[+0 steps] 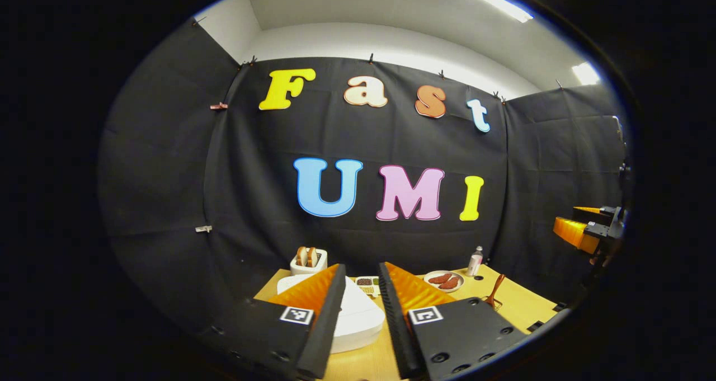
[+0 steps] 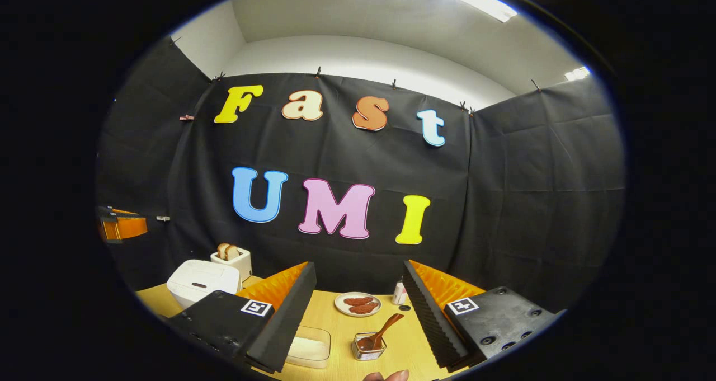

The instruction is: Close the left gripper, press the button to open the rice cooker; take a wooden spoon from the chopstick holder with the right hand, scoop a spoonful of rice and pour it into the rice cooker, then put the wooden spoon back into the chopstick holder.

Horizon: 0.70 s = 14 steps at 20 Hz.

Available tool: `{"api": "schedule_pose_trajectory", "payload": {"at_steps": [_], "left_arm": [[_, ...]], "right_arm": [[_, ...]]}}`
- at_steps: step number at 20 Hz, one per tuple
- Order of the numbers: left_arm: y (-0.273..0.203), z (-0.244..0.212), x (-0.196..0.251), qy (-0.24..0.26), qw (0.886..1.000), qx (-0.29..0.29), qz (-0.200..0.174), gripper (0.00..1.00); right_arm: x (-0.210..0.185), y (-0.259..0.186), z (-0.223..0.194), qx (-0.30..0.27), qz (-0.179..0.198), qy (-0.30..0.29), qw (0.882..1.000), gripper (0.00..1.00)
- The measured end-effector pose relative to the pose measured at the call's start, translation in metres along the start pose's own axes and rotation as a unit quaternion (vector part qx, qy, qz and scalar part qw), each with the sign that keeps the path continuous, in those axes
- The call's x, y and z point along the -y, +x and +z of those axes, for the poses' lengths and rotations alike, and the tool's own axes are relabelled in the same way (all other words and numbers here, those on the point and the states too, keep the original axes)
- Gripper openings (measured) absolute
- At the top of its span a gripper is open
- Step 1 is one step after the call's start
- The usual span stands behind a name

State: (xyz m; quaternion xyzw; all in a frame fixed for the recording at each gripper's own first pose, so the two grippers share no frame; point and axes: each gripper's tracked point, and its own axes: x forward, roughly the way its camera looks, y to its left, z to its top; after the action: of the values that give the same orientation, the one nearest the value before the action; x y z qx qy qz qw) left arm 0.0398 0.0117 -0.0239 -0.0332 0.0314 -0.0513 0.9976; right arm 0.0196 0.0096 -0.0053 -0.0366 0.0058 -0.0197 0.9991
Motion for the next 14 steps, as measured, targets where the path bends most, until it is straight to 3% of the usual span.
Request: {"api": "schedule_pose_trajectory", "payload": {"at_steps": [4, 7, 11, 14], "left_arm": [[0.009, -0.021, -0.005, -0.023, 0.999, -0.028, -0.033, 0.09], [0.032, -0.045, -0.008, -0.039, 0.993, -0.069, -0.091, 0.07], [0.076, -0.088, -0.036, -0.040, 0.982, -0.145, -0.116, 0.06], [0.103, -0.126, -0.051, -0.039, 0.966, -0.220, -0.133, 0.06]], "right_arm": [[-0.001, -0.002, -0.007, -0.008, -0.004, -0.001, 1.000, 0.97], [0.002, -0.004, -0.010, -0.013, -0.011, -0.004, 1.000, 0.97], [0.008, -0.007, -0.008, -0.013, -0.023, -0.010, 1.000, 0.96], [0.013, -0.012, -0.008, -0.013, -0.031, -0.014, 0.999, 0.97]]}}
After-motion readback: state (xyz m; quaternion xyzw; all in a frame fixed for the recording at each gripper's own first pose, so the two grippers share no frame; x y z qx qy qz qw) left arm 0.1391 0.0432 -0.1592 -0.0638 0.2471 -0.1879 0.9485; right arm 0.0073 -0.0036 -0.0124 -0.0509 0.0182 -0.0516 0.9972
